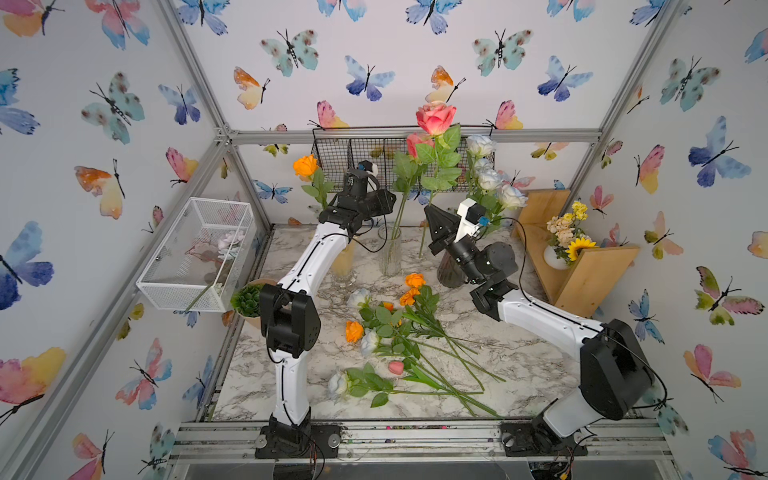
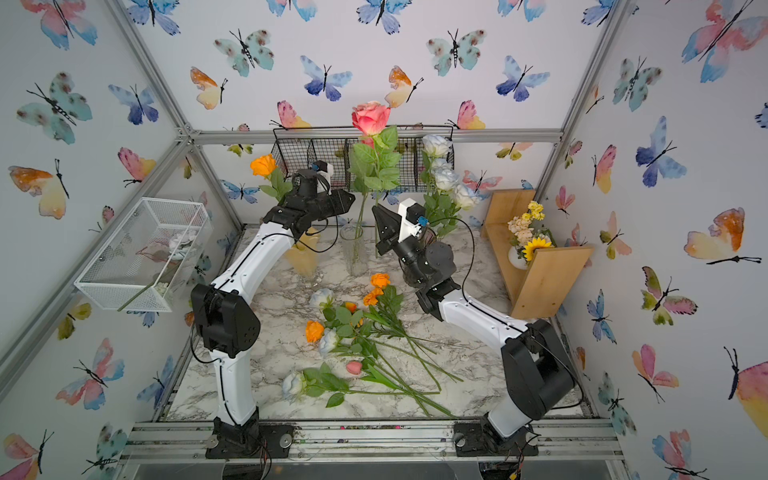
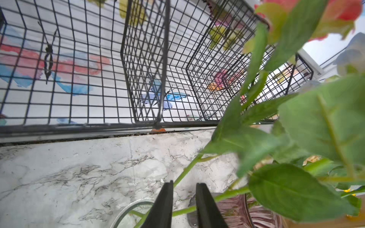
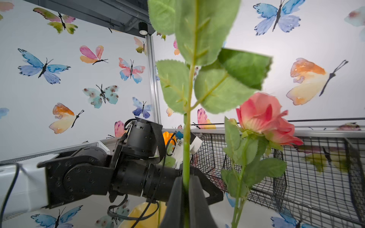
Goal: Arrange the flowers in different vases according to their colors
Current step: Adjust the flower in the vase, then insert the flower into the vase.
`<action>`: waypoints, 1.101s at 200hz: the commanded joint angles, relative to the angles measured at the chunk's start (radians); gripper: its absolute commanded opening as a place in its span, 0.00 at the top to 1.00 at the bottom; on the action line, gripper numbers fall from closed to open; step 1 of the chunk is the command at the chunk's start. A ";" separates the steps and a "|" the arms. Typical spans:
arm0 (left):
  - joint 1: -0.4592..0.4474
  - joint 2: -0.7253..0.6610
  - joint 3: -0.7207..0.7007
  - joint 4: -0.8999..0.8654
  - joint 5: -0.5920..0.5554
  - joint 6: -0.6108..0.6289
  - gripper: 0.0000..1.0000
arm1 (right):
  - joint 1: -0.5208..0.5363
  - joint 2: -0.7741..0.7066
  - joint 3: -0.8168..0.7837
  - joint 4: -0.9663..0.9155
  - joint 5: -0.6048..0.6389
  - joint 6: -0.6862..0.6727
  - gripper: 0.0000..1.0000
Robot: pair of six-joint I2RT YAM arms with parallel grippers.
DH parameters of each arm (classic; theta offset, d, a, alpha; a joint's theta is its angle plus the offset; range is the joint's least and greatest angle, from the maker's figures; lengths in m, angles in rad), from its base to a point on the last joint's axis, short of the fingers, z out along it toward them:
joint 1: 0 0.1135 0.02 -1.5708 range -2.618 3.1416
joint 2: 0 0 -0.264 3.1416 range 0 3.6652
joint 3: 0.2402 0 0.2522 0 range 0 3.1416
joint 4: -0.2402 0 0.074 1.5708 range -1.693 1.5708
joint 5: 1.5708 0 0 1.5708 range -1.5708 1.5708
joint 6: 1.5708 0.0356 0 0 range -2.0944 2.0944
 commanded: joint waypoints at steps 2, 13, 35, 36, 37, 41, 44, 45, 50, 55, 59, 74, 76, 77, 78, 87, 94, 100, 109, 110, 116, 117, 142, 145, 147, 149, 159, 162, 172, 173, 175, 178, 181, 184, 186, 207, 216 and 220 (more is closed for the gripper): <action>0.022 0.008 0.028 0.009 0.065 0.011 0.68 | -0.003 0.093 0.096 0.119 0.044 0.037 0.97; 0.024 0.008 0.028 0.011 0.078 0.011 0.67 | -0.003 0.150 0.140 0.143 0.051 0.043 0.97; 0.025 -0.008 0.010 0.019 0.080 0.002 0.67 | -0.003 0.256 0.257 0.127 0.042 0.052 0.97; 0.025 -0.009 0.008 0.019 0.080 0.003 0.67 | -0.003 0.260 0.262 0.125 0.041 0.053 0.97; 0.025 -0.012 0.007 0.020 0.079 0.003 0.67 | -0.003 0.265 0.266 0.124 0.040 0.054 0.97; 0.025 -0.018 0.000 0.022 0.075 0.001 0.67 | -0.003 0.280 0.282 0.121 0.040 0.059 0.97; 0.026 -0.025 -0.007 0.022 0.073 0.000 0.67 | -0.003 0.292 0.292 0.122 0.040 0.063 0.97; 0.027 -0.027 -0.009 0.023 0.072 0.000 0.67 | -0.003 0.296 0.296 0.122 0.040 0.064 0.97; 0.028 -0.037 -0.023 0.026 0.069 -0.001 0.67 | -0.003 0.313 0.312 0.122 0.041 0.067 0.97; 0.029 -0.052 -0.039 0.031 0.066 -0.001 0.66 | -0.003 0.326 0.324 0.117 0.039 0.068 0.97; 0.030 -0.057 -0.053 0.036 0.064 -0.002 0.66 | -0.003 0.335 0.330 0.111 0.038 0.068 0.97; 0.032 -0.121 -0.110 0.052 0.049 0.001 0.65 | -0.003 0.367 0.351 0.094 0.035 0.061 0.97; 0.033 -0.128 -0.118 0.056 0.048 0.000 0.65 | -0.003 0.371 0.353 0.091 0.035 0.060 0.97; 0.033 -0.132 -0.122 0.056 0.047 0.000 0.65 | -0.003 0.374 0.353 0.091 0.035 0.060 0.97; 0.033 -0.134 -0.125 0.058 0.046 0.001 0.65 | -0.003 0.376 0.354 0.090 0.035 0.060 0.97; 0.034 -0.160 -0.157 0.065 0.045 0.000 0.65 | -0.003 0.393 0.360 0.085 0.038 0.059 0.97; 0.035 -0.179 -0.179 0.071 0.044 -0.003 0.65 | -0.003 0.407 0.366 0.084 0.040 0.061 0.97; 0.035 -0.194 -0.196 0.074 0.042 -0.003 0.65 | -0.003 0.417 0.370 0.083 0.039 0.062 0.97; 0.036 -0.217 -0.218 0.078 0.041 -0.006 0.65 | -0.003 0.435 0.380 0.072 0.037 0.061 0.97; 0.036 -0.219 -0.222 0.078 0.040 -0.006 0.65 | -0.003 0.436 0.382 0.070 0.037 0.061 0.97; 0.036 -0.234 -0.236 0.081 0.039 -0.006 0.65 | -0.003 0.447 0.388 0.066 0.037 0.061 0.97; 0.036 -0.236 -0.239 0.081 0.038 -0.007 0.65 | -0.003 0.449 0.389 0.064 0.037 0.061 0.97; 0.040 -0.288 -0.292 0.096 0.019 -0.004 0.64 | -0.003 0.499 0.429 0.042 0.044 0.043 0.98; 0.040 -0.292 -0.295 0.096 0.017 -0.002 0.64 | -0.003 0.502 0.436 0.035 0.042 0.040 0.97; 0.041 -0.295 -0.298 0.096 0.016 -0.003 0.64 | -0.003 0.505 0.440 0.032 0.043 0.039 0.98; 0.042 -0.296 -0.298 0.096 0.015 -0.003 0.64 | -0.003 0.508 0.444 0.029 0.041 0.037 0.97; 0.045 -0.306 -0.307 0.096 0.018 -0.003 0.64 | -0.003 0.522 0.457 0.020 0.038 0.030 0.97; 0.047 -0.307 -0.310 0.096 0.019 -0.004 0.64 | -0.003 0.525 0.459 0.019 0.038 0.027 0.97; 0.050 -0.317 -0.319 0.097 0.023 -0.004 0.64 | -0.003 0.535 0.467 0.012 0.041 0.023 0.97; 0.050 -0.318 -0.320 0.096 0.023 -0.004 0.64 | -0.003 0.536 0.467 0.011 0.041 0.022 0.98; 0.051 -0.320 -0.321 0.096 0.023 -0.003 0.64 | -0.003 0.538 0.469 0.011 0.042 0.020 0.97; 0.051 -0.322 -0.323 0.096 0.023 -0.002 0.64 | -0.003 0.539 0.469 0.012 0.041 0.017 0.97; 0.051 -0.325 -0.325 0.097 0.023 -0.002 0.64 | -0.003 0.541 0.470 0.013 0.044 0.014 0.97; 0.051 -0.328 -0.329 0.097 0.024 -0.002 0.64 | -0.003 0.543 0.471 0.013 0.047 0.011 0.97; 0.051 -0.329 -0.331 0.096 0.024 -0.002 0.64 | -0.003 0.544 0.473 0.012 0.048 0.011 0.97; 0.051 -0.346 -0.355 0.106 0.032 -0.001 0.64 | -0.005 0.563 0.517 -0.021 0.030 0.010 0.98; 0.051 -0.353 -0.367 0.108 0.036 0.001 0.61 | -0.005 0.577 0.539 -0.037 0.019 0.018 0.97; 0.051 -0.358 -0.372 0.109 0.037 0.002 0.60 | -0.005 0.583 0.547 -0.038 0.018 0.020 0.97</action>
